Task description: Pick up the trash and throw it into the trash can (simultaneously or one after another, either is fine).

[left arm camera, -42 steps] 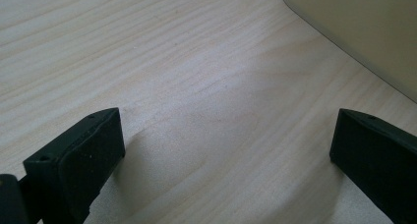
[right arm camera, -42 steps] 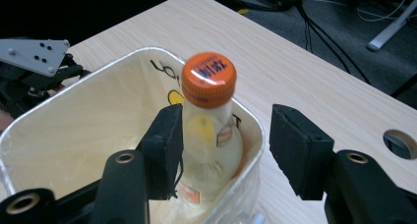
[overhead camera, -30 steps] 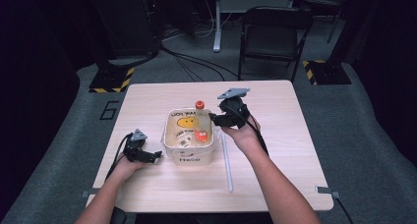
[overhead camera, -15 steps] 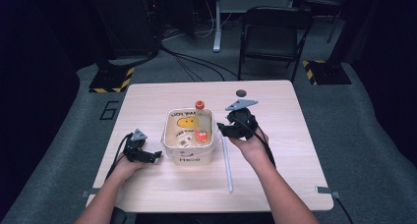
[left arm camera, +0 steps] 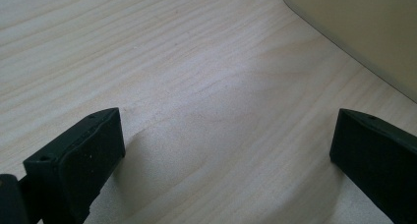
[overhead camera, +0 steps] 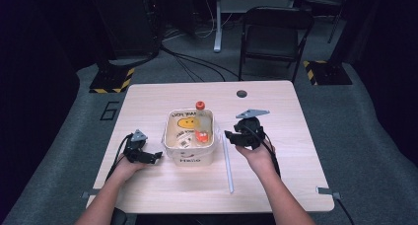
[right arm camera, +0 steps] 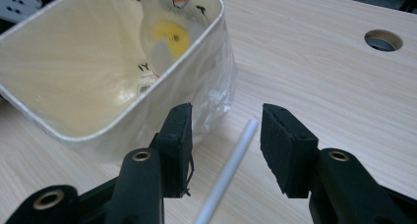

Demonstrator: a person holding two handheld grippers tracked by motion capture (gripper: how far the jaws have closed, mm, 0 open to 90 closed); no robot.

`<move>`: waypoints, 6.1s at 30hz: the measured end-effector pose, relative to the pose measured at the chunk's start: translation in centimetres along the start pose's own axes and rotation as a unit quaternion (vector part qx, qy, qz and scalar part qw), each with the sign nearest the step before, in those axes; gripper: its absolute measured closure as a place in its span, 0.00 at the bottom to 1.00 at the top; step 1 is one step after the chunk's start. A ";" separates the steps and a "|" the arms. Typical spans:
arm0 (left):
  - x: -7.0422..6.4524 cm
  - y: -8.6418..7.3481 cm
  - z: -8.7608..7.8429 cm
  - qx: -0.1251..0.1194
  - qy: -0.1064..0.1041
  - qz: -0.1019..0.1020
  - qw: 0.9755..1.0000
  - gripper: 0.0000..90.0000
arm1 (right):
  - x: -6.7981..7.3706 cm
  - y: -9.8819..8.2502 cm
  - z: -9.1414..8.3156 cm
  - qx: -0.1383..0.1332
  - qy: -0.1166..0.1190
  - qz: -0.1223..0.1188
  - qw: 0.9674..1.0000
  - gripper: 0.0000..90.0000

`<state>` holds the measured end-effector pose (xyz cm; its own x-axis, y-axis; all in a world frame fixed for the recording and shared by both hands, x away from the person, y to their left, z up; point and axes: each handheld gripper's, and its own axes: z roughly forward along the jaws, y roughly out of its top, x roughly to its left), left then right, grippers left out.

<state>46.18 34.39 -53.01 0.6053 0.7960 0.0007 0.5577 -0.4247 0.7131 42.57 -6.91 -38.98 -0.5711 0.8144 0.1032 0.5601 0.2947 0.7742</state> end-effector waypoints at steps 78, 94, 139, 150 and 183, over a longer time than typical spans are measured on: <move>-0.1 0.0 0.0 -0.001 0.001 -0.001 1.000 0.00 | 2.6 -10.7 6.6 0.065 -0.075 0.048 0.994 0.85; 0.0 0.0 0.0 -0.001 0.001 -0.001 1.000 0.00 | 2.7 -10.8 6.7 0.071 -0.089 0.032 0.993 0.88; -0.1 0.0 0.0 -0.001 0.001 -0.001 1.000 0.00 | -1.1 -4.7 -0.5 0.043 -0.058 0.051 0.996 0.88; 0.0 0.0 0.0 -0.001 0.001 -0.001 1.000 0.00 | -0.9 -3.4 -1.8 0.044 -0.042 0.039 0.997 0.88; -0.1 0.0 0.0 -0.001 0.001 -0.001 1.000 0.00 | 3.8 -1.6 -4.3 0.037 0.011 -0.033 0.999 0.87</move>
<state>46.16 34.34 -53.03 0.6031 0.7977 0.0014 0.5570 -0.4224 0.7150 36.93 -6.48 -37.17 -0.6203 0.7815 0.0675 0.5638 0.3843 0.7311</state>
